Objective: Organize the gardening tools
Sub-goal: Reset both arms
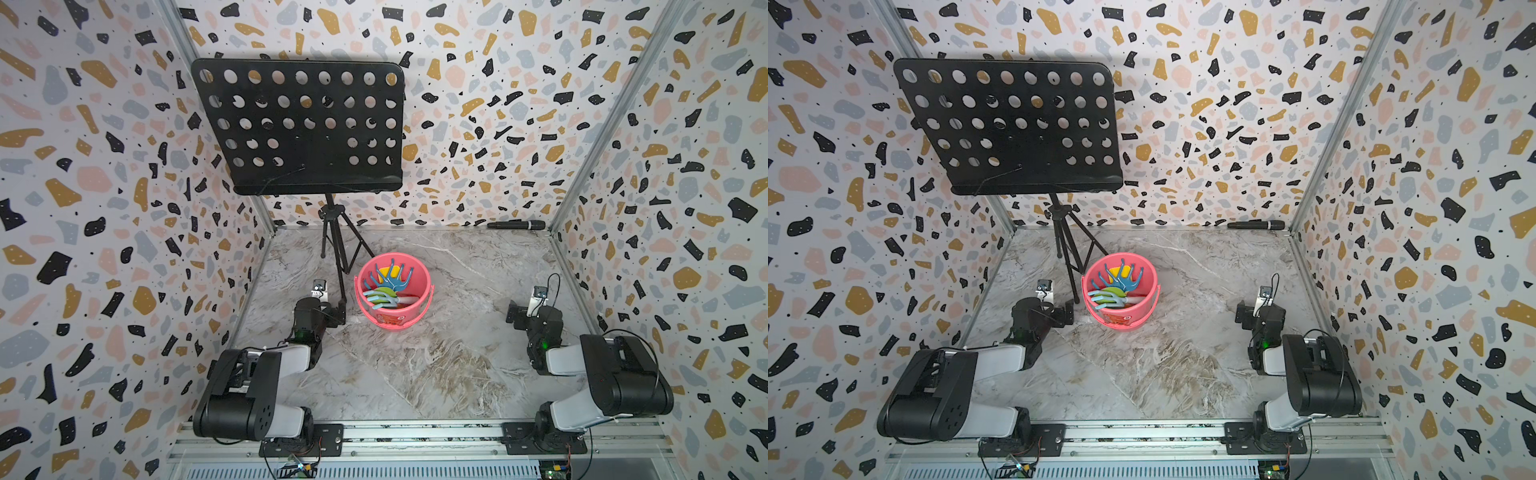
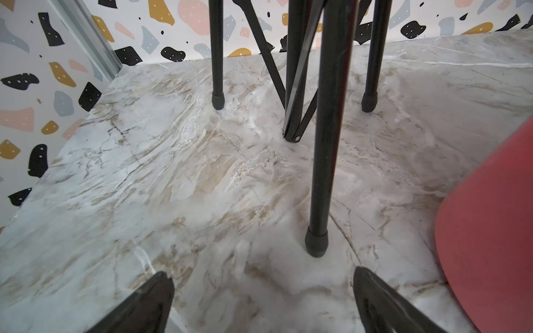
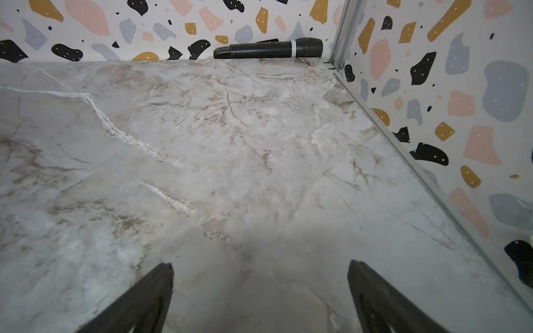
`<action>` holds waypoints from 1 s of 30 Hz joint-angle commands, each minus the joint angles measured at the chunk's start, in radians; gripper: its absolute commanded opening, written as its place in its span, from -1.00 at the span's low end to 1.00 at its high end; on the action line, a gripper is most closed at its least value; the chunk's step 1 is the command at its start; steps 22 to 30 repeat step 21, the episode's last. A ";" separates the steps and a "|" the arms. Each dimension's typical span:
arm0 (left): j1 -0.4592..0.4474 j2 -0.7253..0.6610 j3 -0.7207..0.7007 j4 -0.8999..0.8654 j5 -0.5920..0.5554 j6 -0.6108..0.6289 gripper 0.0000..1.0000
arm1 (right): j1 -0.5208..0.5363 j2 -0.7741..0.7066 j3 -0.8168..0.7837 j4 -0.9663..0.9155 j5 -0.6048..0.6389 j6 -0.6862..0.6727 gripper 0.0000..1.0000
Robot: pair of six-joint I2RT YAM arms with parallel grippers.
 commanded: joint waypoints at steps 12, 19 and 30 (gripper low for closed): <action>0.006 -0.006 0.011 0.054 0.016 0.011 0.99 | -0.003 -0.010 0.032 -0.004 -0.034 -0.013 1.00; 0.007 -0.001 0.005 0.071 0.013 0.013 0.99 | -0.002 0.000 0.102 -0.121 -0.189 -0.075 1.00; 0.006 -0.006 0.007 0.063 0.011 0.011 0.99 | -0.003 0.002 0.102 -0.120 -0.189 -0.075 1.00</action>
